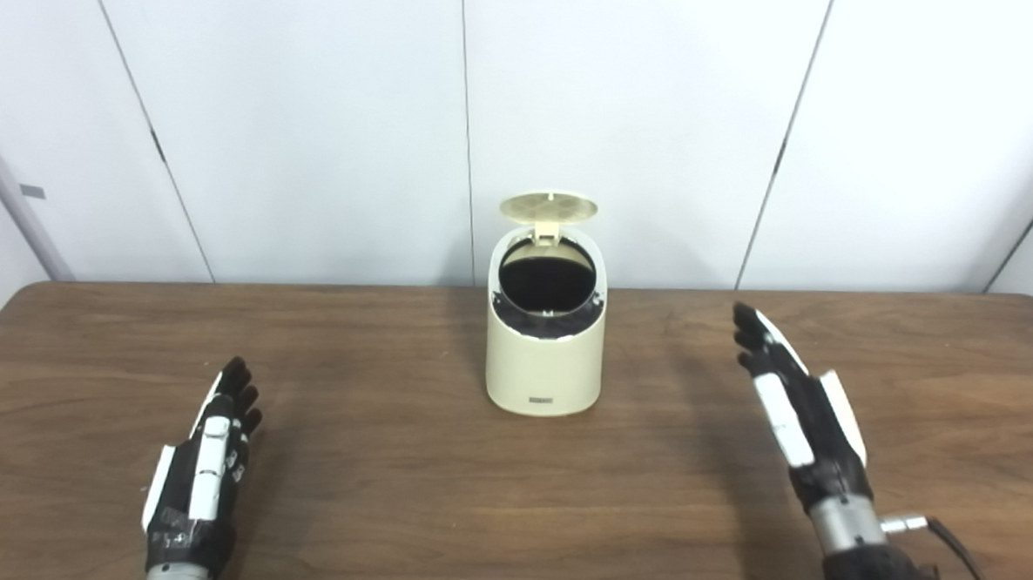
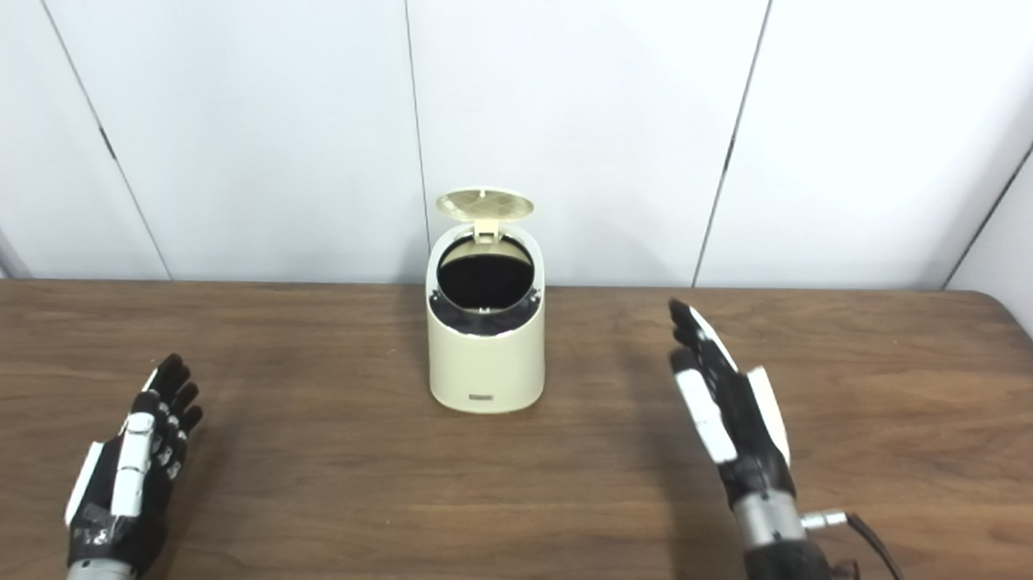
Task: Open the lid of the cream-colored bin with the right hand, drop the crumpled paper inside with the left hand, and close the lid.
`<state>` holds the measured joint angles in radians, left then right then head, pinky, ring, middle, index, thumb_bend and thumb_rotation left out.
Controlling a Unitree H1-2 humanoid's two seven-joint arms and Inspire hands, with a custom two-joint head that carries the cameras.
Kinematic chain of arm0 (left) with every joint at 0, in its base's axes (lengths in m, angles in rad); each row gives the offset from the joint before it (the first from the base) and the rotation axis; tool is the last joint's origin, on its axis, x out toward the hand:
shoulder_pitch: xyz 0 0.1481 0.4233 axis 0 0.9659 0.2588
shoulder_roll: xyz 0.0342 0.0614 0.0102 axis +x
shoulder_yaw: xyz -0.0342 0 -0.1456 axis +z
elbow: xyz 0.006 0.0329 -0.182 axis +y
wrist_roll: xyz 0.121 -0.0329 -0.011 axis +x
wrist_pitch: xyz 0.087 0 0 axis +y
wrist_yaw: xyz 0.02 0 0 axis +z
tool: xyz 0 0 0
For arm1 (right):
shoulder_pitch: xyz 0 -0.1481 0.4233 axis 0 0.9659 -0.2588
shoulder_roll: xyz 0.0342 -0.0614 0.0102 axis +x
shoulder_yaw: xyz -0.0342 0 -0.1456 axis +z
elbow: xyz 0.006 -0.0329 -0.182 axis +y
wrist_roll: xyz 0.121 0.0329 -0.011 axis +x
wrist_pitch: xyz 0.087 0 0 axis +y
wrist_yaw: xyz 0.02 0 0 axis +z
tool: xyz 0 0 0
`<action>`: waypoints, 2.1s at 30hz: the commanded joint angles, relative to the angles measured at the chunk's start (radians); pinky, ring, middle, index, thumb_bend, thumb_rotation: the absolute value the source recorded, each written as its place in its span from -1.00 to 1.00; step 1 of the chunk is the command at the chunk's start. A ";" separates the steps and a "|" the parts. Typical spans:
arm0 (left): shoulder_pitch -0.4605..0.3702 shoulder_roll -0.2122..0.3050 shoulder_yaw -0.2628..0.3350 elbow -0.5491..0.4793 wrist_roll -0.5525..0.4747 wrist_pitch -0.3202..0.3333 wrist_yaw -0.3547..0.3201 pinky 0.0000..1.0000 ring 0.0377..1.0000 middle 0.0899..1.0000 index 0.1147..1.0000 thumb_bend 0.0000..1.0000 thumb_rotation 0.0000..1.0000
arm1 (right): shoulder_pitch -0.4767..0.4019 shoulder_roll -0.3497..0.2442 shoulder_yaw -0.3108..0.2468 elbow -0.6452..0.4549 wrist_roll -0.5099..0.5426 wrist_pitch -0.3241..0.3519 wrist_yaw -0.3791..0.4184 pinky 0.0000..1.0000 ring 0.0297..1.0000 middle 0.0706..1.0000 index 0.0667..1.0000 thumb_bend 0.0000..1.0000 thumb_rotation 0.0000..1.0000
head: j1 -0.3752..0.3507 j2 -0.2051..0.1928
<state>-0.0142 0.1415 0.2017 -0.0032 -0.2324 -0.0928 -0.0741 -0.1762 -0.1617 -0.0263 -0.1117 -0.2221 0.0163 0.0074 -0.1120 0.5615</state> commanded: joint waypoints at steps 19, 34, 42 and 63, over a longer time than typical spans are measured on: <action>0.011 0.007 -0.002 0.016 0.026 -0.037 -0.004 1.00 0.99 1.00 1.00 -0.09 0.77 | -0.194 -0.086 0.060 -0.067 -0.155 0.095 0.045 0.68 0.78 0.80 0.78 0.07 1.00 | -0.010 -0.054; 0.015 -0.005 -0.013 -0.001 0.041 -0.016 0.006 1.00 1.00 1.00 1.00 -0.06 0.74 | -0.342 -0.085 0.109 -0.041 -0.215 0.155 0.080 0.67 0.79 0.84 0.77 0.03 0.96 | -0.006 -0.062; 0.014 -0.013 -0.012 0.002 0.037 -0.017 0.011 1.00 1.00 1.00 1.00 -0.09 0.71 | -0.403 -0.104 0.138 -0.007 -0.232 0.148 0.107 0.69 0.80 0.84 0.77 0.02 0.99 | 0.003 -0.061; 0.016 -0.015 -0.025 0.018 0.049 -0.030 0.021 1.00 1.00 1.00 1.00 -0.03 0.69 | -0.542 -0.159 0.223 0.052 -0.282 0.164 0.209 0.66 0.79 0.80 0.76 -0.01 0.91 | 0.012 -0.062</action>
<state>-0.0127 0.1399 0.1868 -0.0027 -0.1937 -0.0975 -0.0528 -0.6552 -0.3024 0.1993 -0.0432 -0.4970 0.2059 0.2185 -0.0997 0.4986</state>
